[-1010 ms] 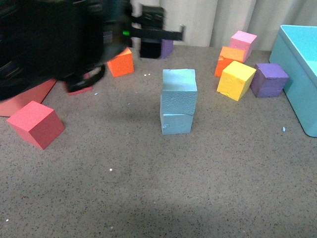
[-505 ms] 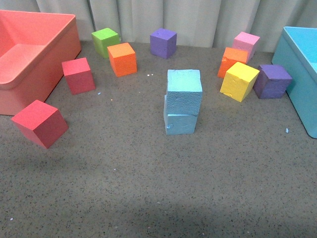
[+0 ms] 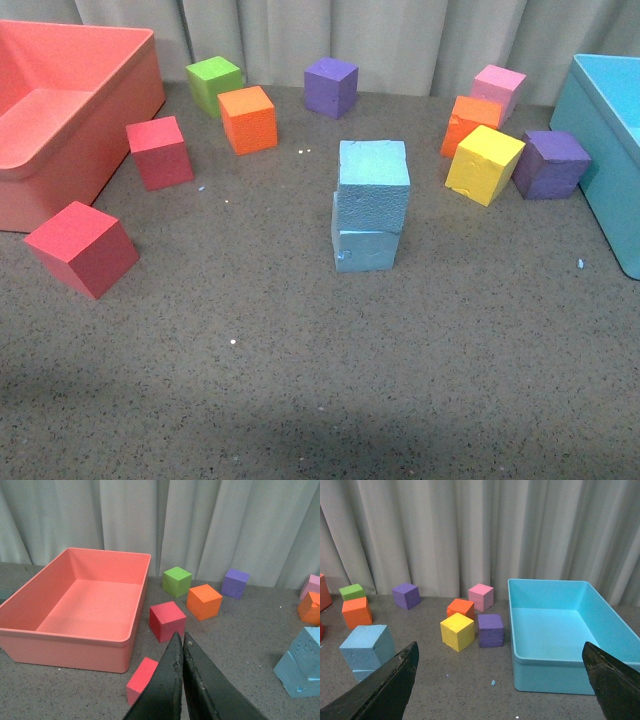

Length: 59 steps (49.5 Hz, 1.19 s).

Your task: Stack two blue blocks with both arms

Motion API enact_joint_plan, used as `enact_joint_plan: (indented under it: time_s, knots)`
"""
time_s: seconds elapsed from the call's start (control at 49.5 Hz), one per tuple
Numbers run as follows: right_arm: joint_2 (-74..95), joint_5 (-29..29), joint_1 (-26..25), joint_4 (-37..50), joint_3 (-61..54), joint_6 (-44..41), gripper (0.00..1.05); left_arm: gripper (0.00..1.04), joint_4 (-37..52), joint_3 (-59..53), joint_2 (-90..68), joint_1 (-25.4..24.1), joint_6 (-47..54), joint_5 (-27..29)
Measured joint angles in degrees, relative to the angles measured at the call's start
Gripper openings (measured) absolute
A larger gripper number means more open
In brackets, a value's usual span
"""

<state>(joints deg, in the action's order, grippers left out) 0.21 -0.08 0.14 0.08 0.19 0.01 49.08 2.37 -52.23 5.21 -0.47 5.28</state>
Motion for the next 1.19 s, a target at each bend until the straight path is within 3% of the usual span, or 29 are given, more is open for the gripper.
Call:
enact_joint_plan:
  time_s: [0.081, 0.202, 0.747, 1.192]
  knots:
    - [0.00, 0.00, 0.00, 0.00, 0.00, 0.00, 0.95, 0.04, -2.91, -0.63, 3.41, -2.91, 0.02, -4.22]
    - [0.00, 0.04, 0.00, 0.00, 0.00, 0.00, 0.95, 0.04, -6.75, -1.20, 8.11, -4.85, 0.02, -4.87]
    - [0.00, 0.00, 0.00, 0.00, 0.00, 0.00, 0.95, 0.04, -25.81, -1.29, 29.03, -5.05, 0.02, -5.11]
    - [0.00, 0.00, 0.00, 0.00, 0.00, 0.00, 0.95, 0.04, -36.11, -1.29, 39.50, -5.05, 0.02, -5.14]
